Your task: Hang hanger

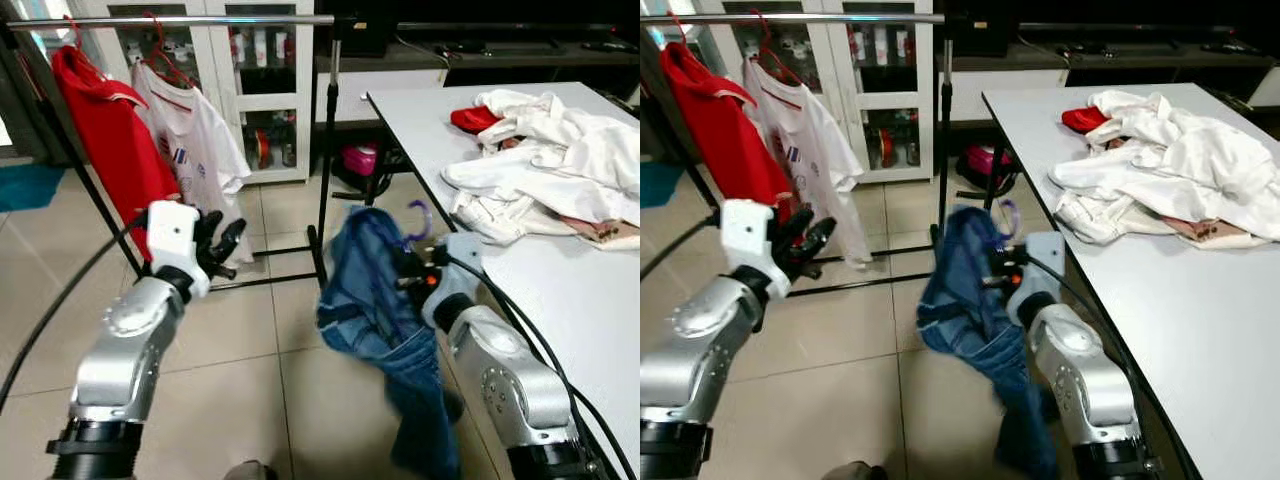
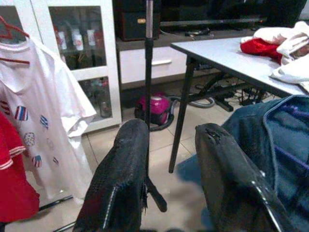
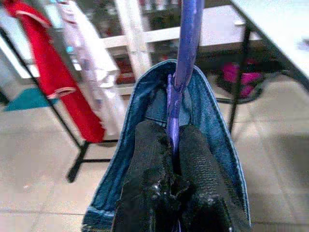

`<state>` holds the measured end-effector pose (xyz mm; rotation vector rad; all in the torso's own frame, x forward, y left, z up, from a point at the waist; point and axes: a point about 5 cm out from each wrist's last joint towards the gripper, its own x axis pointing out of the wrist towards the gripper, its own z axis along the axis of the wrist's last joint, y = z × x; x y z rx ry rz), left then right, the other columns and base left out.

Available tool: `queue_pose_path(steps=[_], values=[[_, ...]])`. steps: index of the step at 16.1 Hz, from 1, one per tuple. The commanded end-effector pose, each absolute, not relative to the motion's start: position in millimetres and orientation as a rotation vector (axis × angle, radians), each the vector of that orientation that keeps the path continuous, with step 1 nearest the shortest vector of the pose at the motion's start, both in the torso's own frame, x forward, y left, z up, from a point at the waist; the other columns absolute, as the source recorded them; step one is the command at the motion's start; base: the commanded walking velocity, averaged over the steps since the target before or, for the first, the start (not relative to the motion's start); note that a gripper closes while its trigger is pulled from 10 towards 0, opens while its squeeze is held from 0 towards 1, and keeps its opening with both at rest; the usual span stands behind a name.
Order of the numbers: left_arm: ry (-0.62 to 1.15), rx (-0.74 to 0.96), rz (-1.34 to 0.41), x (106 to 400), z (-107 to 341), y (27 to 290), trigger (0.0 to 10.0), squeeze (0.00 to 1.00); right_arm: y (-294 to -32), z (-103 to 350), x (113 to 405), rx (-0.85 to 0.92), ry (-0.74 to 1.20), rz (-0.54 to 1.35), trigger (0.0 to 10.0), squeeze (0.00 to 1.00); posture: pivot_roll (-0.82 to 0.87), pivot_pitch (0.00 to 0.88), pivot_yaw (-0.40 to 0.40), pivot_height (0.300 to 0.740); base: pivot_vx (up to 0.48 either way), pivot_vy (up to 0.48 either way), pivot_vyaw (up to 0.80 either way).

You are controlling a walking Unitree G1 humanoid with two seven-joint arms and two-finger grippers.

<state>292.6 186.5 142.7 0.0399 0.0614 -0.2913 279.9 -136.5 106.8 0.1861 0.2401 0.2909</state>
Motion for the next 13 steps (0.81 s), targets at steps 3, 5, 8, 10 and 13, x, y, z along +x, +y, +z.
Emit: queue_pose_path(steps=[3, 5, 8, 10, 13], values=[[0.076, 0.059, -0.277, 293, 141, 181, 10.0, 0.00, -140, 113, 291, 0.225, 0.183, 0.173, 10.0, 0.00, -0.08, 0.000, -0.004, 0.740, 0.097, 0.000, 0.00], [0.090, 0.094, -0.291, 294, 139, 180, 10.0, 0.00, -132, 116, 294, 0.185, 0.163, 0.204, 10.0, 0.00, -0.08, 0.000, 0.000, 0.740, 0.317, 0.000, 0.00], [0.084, 0.067, -0.290, 296, 142, 177, 10.0, 0.00, -133, 118, 297, 0.203, 0.141, 0.163, 10.0, 0.00, -0.08, 0.000, 0.001, 0.740, 0.339, 0.000, 0.80], [0.086, 0.065, -0.294, 297, 142, 175, 10.0, 0.00, -134, 116, 298, 0.229, 0.143, 0.146, 10.0, 0.00, -0.07, 0.000, 0.004, 0.740, 0.341, 0.000, 0.00], [0.095, 0.072, -0.311, 298, 140, 174, 10.0, 0.00, -134, 116, 297, 0.254, 0.139, 0.141, 10.0, 0.00, -0.08, 0.000, 0.022, 0.740, 0.342, 0.000, 0.00]])
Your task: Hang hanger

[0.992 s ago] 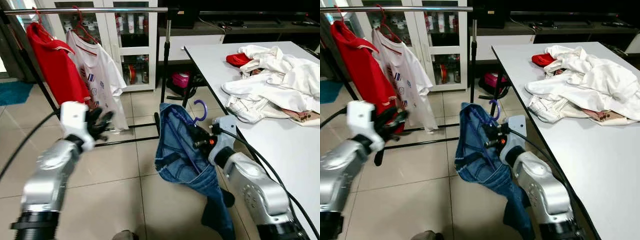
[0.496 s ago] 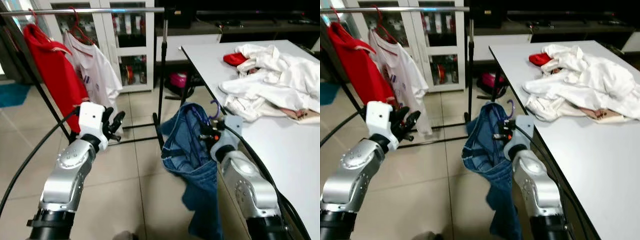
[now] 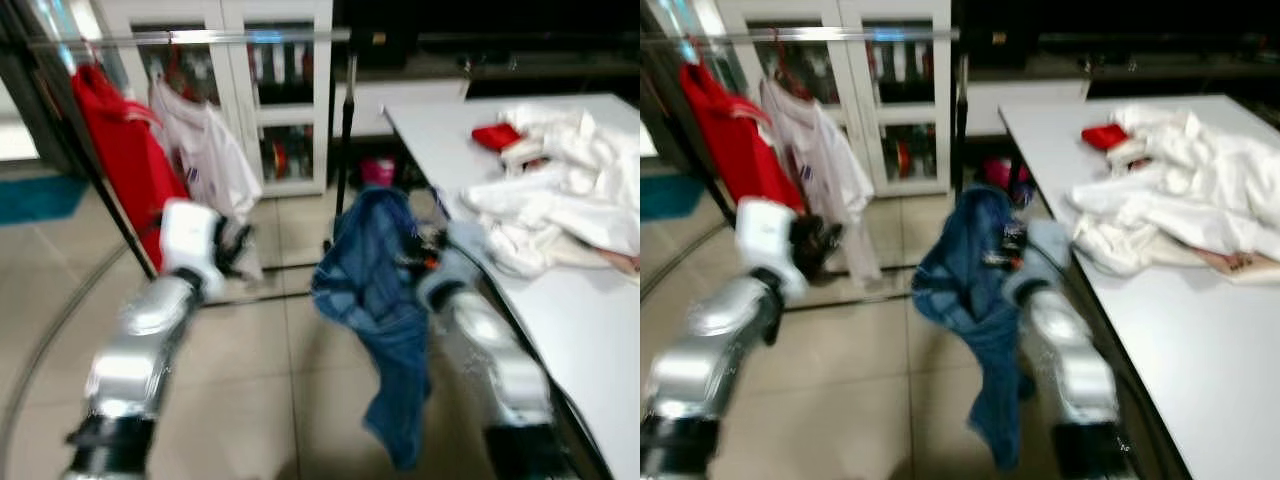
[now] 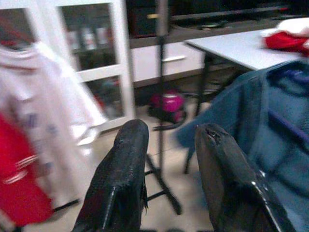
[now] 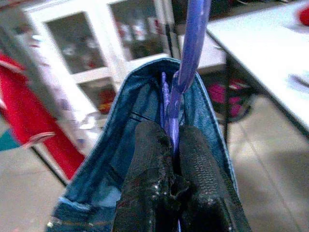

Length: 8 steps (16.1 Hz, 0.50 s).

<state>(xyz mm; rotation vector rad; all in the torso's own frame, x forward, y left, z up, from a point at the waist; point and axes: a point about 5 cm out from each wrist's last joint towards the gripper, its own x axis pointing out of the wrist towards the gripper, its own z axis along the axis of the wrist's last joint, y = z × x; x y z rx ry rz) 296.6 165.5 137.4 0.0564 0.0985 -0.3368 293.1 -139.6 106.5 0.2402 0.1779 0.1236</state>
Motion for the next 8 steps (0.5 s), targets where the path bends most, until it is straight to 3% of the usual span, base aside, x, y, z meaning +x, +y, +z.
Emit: queue_pose_path(steps=[1, 8], values=[[0.099, 0.070, -0.318, 298.2, 139.8, 173.8, 10.0, 0.00, -133.3, 116.3, 295.3, 0.254, 0.122, 0.145, 10.0, 0.00, -0.09, 0.000, 0.033, 0.740, 0.341, 0.000, 0.00], [0.106, 0.074, -0.331, 298.2, 137.7, 171.6, 10.0, 0.00, -132.7, 116.8, 293.7, 0.126, 0.093, 0.132, 10.0, 0.00, -0.09, 0.000, 0.034, 0.740, 0.344, 0.000, 0.00]])
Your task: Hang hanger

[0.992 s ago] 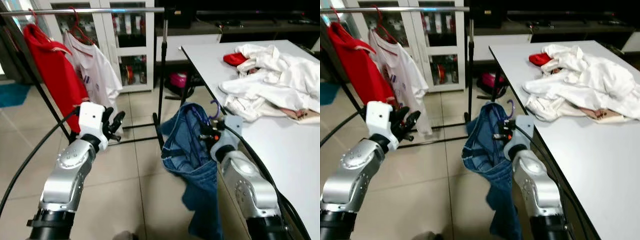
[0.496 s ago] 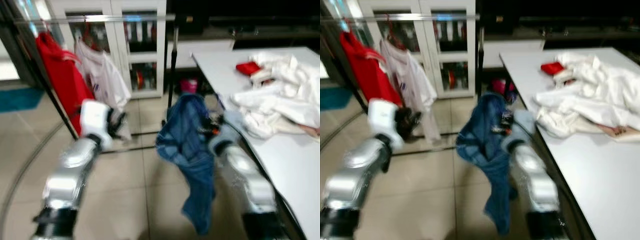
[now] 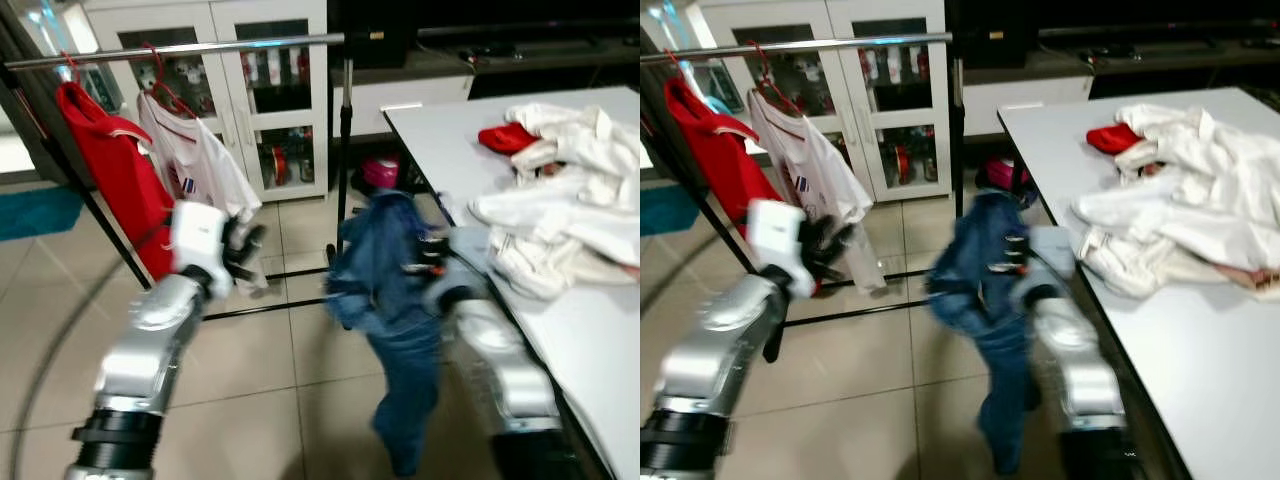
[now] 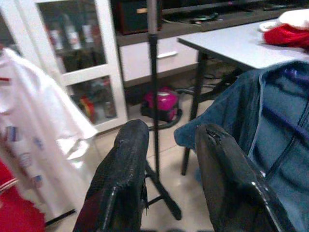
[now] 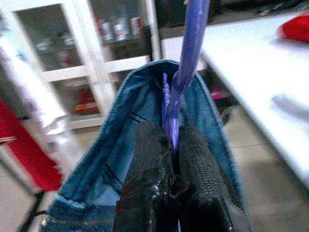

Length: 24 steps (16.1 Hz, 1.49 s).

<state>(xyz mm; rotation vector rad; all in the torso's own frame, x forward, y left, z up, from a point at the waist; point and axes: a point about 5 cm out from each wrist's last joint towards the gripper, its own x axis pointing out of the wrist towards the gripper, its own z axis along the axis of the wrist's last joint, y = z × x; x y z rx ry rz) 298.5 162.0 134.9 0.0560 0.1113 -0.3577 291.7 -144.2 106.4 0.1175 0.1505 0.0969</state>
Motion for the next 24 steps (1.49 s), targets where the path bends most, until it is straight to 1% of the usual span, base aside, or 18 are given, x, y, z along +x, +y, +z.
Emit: queue_pose_path(steps=[1, 6, 10, 13, 14, 17, 20, 24], values=[[0.107, 0.075, -0.330, 297.5, 137.2, 172.0, 10.0, 0.00, -133.4, 116.7, 293.7, 0.128, 0.093, 0.132, 10.0, 0.00, -0.09, 0.000, 0.032, 0.740, 0.345, 0.000, 0.00], [0.109, 0.071, -0.323, 294.9, 136.2, 173.8, 10.0, 0.00, -133.8, 115.9, 294.1, 0.182, 0.096, 0.136, 10.0, 0.00, -0.08, 0.000, 0.020, 0.740, 0.344, 0.000, 0.00], [0.112, 0.069, -0.318, 293.8, 135.5, 173.8, 10.0, 0.00, -130.9, 116.0, 293.8, 0.174, 0.095, 0.158, 10.0, 0.00, -0.08, 0.000, 0.024, 0.740, 0.347, 0.000, 0.00], [0.113, 0.071, -0.325, 294.8, 136.0, 172.4, 10.0, 0.00, -130.0, 117.3, 293.6, 0.131, 0.086, 0.175, 10.0, 0.00, -0.08, 0.000, 0.029, 0.740, 0.351, 0.000, 0.00], [0.111, 0.073, -0.332, 295.7, 136.4, 170.8, 10.0, 0.00, -129.5, 118.3, 294.0, 0.164, 0.086, 0.183, 10.0, 0.00, -0.08, 0.000, 0.030, 0.740, 0.360, 0.000, 0.80], [0.109, 0.076, -0.331, 296.1, 137.4, 170.9, 10.0, 0.00, -131.6, 121.6, 295.7, 0.191, 0.063, 0.162, 10.0, 0.00, -0.08, 0.000, 0.025, 0.740, 0.356, 0.000, 0.80], [0.104, 0.082, -0.328, 296.7, 138.7, 171.7, 10.0, 0.00, -132.6, 120.9, 299.2, 0.221, 0.068, 0.148, 10.0, 0.00, -0.07, 0.000, 0.016, 0.740, 0.359, 0.000, 0.00], [0.101, 0.096, -0.330, 296.8, 139.8, 171.9, 10.0, 0.00, -129.4, 122.4, 300.0, 0.211, 0.066, 0.176, 10.0, 0.00, -0.07, 0.000, 0.015, 0.740, 0.357, 0.000, 0.00]])
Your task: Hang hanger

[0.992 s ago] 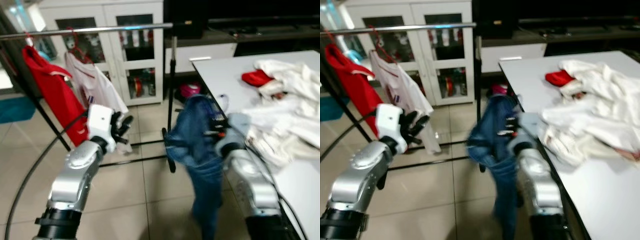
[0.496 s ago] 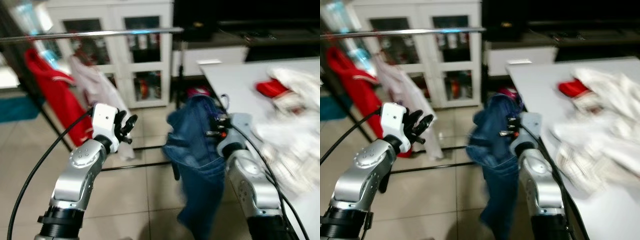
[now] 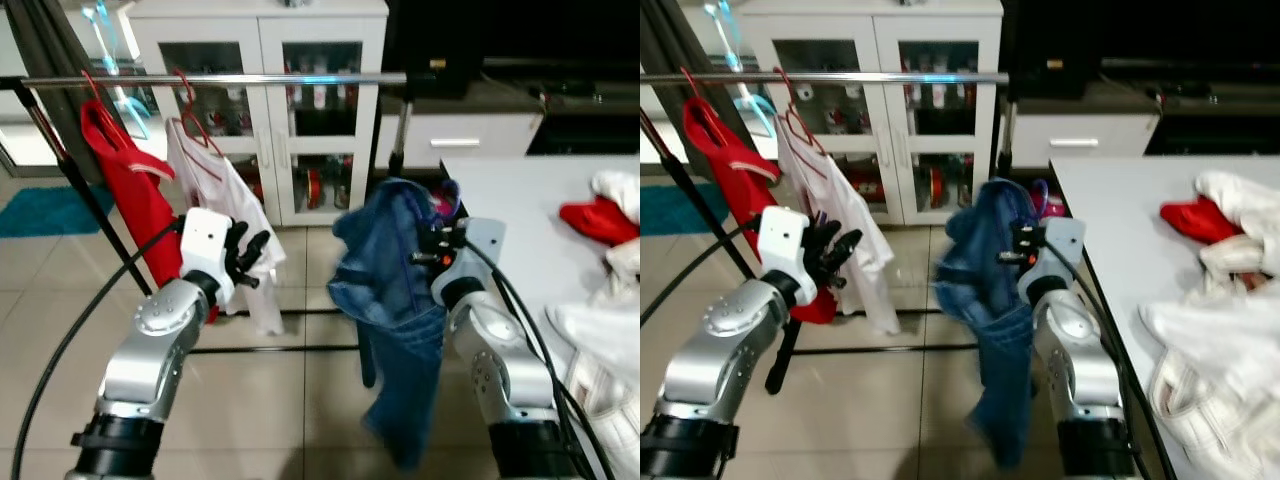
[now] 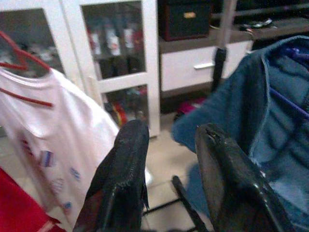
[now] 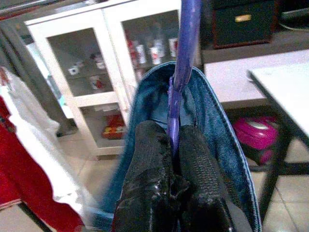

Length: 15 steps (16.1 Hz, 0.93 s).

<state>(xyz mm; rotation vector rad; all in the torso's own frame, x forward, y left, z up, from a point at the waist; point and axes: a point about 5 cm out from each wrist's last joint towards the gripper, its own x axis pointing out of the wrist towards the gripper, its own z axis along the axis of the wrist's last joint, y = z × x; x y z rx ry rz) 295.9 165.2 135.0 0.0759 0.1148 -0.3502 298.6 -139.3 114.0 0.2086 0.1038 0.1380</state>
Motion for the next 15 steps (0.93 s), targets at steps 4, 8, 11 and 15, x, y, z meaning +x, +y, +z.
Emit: queue_pose_path(steps=[4, 8, 11, 15], values=[[0.099, 0.106, -0.339, 297, 141, 172, 10.0, 0.00, -128, 123, 301, 0.146, 0.064, 0.198, 10.0, 0.00, -0.06, 0.000, 0.015, 0.740, 0.360, 0.000, 0.20], [0.099, 0.114, -0.346, 298, 142, 172, 10.0, 0.00, -130, 129, 303, 0.130, 0.031, 0.175, 10.0, 0.00, -0.07, 0.000, 0.027, 0.740, 0.364, 0.000, 0.40], [0.102, 0.124, -0.363, 298, 142, 170, 10.0, 0.00, -136, 139, 303, 0.036, -0.032, 0.144, 10.0, 0.00, -0.07, 0.000, 0.035, 0.740, 0.364, 0.000, 0.00], [0.103, 0.160, -0.395, 296, 142, 167, 10.0, 0.00, -136, 150, 307, 0.056, -0.079, 0.128, 10.0, 0.00, -0.06, 0.000, 0.015, 0.740, 0.366, 0.000, 0.00]])
